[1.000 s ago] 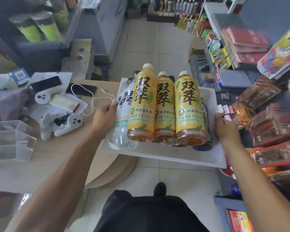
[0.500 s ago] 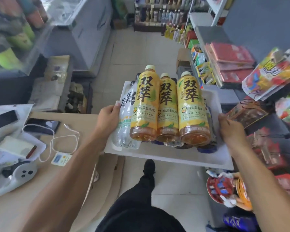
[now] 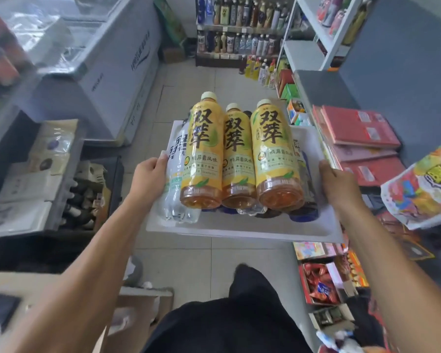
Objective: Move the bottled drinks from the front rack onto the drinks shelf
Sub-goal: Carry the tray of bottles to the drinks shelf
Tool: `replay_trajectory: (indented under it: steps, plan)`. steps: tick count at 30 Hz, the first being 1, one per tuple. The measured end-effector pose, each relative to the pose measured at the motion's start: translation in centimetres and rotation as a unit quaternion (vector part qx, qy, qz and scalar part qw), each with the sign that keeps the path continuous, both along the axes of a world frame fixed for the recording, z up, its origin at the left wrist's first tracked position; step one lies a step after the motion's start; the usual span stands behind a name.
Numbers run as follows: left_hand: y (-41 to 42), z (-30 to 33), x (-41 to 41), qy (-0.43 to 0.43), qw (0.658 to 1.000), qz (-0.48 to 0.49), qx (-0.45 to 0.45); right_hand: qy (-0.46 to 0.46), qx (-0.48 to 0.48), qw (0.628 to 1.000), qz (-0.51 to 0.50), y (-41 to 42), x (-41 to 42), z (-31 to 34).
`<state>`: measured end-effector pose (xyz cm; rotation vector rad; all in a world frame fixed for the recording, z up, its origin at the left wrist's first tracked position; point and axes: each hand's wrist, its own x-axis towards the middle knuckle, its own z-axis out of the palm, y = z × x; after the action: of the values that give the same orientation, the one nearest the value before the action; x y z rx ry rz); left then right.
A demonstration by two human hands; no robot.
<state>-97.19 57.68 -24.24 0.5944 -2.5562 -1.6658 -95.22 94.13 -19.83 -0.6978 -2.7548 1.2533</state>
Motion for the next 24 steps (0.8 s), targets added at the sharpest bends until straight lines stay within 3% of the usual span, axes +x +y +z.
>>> replay_trajectory:
  steps: [9,24]
  plan:
    - [0.8,-0.1,-22.5,0.008,1.000,0.022,-0.008,0.007,-0.058,0.998,-0.027,1.0,-24.2,-1.9]
    - [-0.3,1.2,-60.0,0.007,1.000,0.007,-0.007,0.004,-0.045,0.998,-0.039,0.2,-61.1,-0.7]
